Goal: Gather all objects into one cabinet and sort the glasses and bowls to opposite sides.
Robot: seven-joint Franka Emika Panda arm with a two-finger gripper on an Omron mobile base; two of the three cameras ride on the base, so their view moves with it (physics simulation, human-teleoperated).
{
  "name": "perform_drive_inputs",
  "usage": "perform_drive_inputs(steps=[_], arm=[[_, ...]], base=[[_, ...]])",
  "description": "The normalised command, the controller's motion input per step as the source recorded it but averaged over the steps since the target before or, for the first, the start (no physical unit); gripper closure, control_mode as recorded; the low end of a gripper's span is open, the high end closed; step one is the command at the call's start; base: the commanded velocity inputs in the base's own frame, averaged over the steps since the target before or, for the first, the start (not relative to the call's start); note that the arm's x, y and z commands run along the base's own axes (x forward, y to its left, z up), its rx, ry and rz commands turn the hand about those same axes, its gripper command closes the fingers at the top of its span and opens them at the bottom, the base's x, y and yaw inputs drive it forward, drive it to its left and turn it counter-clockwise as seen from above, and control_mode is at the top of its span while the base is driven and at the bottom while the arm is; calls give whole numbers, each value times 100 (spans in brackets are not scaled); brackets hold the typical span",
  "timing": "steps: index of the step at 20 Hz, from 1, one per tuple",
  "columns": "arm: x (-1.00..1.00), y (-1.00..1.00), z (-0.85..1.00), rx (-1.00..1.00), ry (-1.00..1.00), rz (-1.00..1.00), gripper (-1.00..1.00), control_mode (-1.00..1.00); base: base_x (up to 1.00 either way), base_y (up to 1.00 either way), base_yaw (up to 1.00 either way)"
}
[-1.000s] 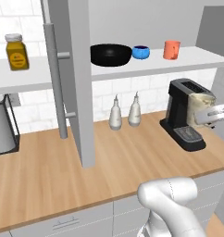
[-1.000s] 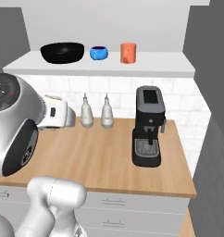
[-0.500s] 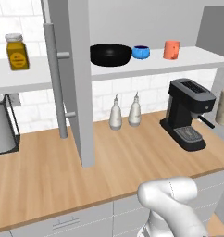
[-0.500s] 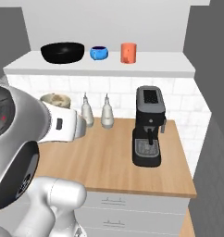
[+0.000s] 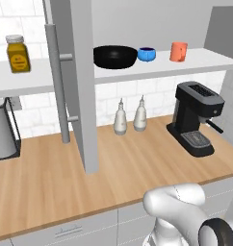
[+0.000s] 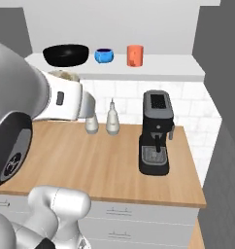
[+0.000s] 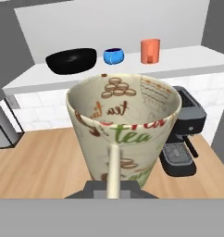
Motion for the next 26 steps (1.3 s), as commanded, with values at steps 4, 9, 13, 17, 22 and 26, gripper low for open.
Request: perform_drive_inputs(steps=[4,9,13,17,22,26], arm=[[6,0,25,-1,0,-11,100,-100],[28,0,0,-9,-5,-12,100,-100],[38,0,0,-5,-5,-10,100,-100],[32,8,0,0,-1,-2,100,-100],[33,8,0,0,0,0,100,-100],[40,12,-1,0,0,0,100,-100]], base=[[0,0,0],[0,0,0],[0,0,0],[0,0,0],[0,0,0],[0,0,0]])
